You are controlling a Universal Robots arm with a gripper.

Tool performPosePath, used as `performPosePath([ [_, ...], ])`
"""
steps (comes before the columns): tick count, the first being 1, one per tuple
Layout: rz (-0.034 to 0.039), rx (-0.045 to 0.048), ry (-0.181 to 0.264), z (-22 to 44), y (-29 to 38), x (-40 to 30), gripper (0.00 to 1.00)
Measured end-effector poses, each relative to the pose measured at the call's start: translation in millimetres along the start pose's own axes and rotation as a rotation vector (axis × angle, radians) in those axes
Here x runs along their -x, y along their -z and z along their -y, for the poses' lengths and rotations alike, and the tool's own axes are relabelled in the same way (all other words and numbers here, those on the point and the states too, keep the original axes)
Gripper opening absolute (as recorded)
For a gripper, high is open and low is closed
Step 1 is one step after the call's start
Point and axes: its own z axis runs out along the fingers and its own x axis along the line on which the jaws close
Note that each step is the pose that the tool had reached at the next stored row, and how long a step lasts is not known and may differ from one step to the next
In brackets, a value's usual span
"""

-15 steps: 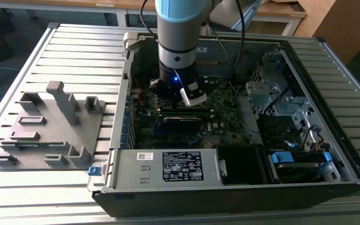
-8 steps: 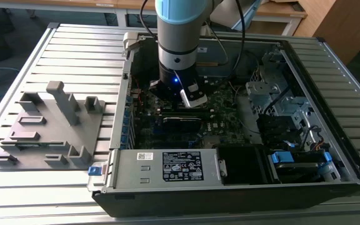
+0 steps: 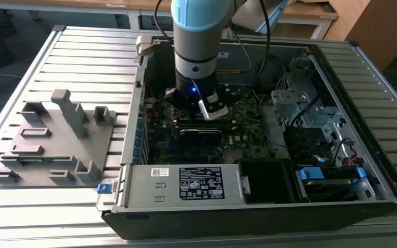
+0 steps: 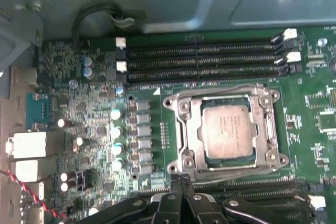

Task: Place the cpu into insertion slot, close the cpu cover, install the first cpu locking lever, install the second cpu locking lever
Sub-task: 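Install the second cpu locking lever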

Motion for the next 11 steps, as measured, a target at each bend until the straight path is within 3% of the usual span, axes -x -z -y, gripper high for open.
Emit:
performPosePath([
  [1, -0.0005, 0.0063, 0.0, 0.0, -0.4, 0.0, 0.1],
  [7, -0.0015, 0.0177, -0.001, 0.8, -3.7, -1.2, 0.1],
  [11, -0.0029, 0.032, -0.001, 1.3, -5.7, -3.1, 0.1],
])
